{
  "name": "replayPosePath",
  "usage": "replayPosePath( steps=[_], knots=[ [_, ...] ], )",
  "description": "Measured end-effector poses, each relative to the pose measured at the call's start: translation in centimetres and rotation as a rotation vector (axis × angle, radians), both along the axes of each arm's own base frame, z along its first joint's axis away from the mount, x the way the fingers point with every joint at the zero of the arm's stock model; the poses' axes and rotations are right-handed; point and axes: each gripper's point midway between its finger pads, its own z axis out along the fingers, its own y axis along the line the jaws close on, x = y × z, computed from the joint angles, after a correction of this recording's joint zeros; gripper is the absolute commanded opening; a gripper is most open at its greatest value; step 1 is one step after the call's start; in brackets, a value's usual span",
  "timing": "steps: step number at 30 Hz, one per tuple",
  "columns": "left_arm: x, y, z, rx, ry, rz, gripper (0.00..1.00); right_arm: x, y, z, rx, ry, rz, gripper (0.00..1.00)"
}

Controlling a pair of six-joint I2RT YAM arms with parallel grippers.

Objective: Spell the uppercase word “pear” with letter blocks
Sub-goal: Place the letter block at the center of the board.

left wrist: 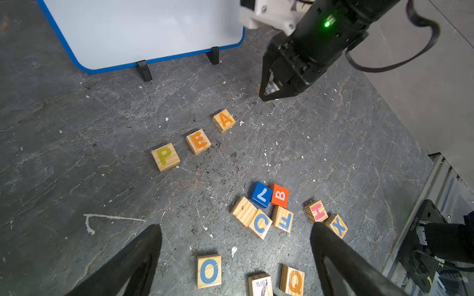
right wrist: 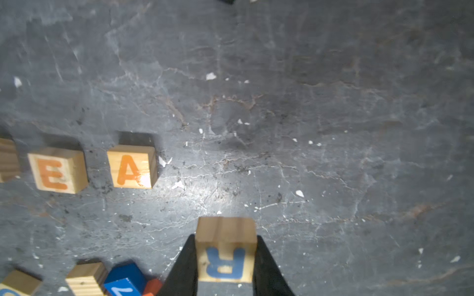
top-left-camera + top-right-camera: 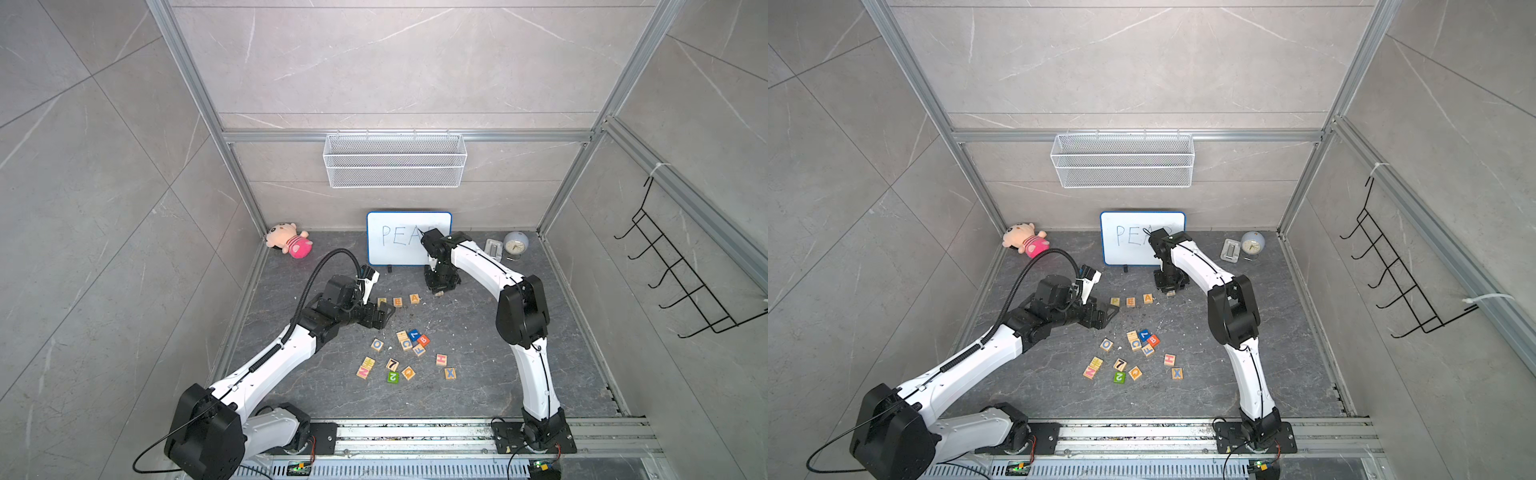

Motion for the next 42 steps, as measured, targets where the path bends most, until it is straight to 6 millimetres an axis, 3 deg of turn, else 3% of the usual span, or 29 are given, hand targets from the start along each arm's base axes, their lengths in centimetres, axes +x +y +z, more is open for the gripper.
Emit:
replayPosePath(
  steps=[5, 14, 19, 25, 42],
  knots=[
    [0.0, -0.4, 0.2, -0.011, -0.01, -0.026, 0.93, -0.9, 2.3, -0.9, 0.013, -0.004, 0.248, 0.26],
    [-0.2, -0.7, -0.1, -0.005, -0.011, -0.053, 0.94, 0.3, 1.5, -2.7, -0.024, -0.058, 0.635, 0.12],
    [-0.2, -0.6, -0.1, 0.0, -0.015, -0.057, 0.94, 0.3, 1.5, -2.8, -0.005, -0.05, 0.857, 0.17],
    [-0.4, -0.6, 0.1, 0.001, -0.02, -0.06, 0.96, 2.7, 0.4, -2.0, -0.051, -0.097, 0.966, 0.24],
    [0.8, -1.3, -1.1, 0.049, 0.039, -0.061, 0.99, 3.6, 0.5, -4.2, -0.108, -0.104, 1.144, 0.31]
  ],
)
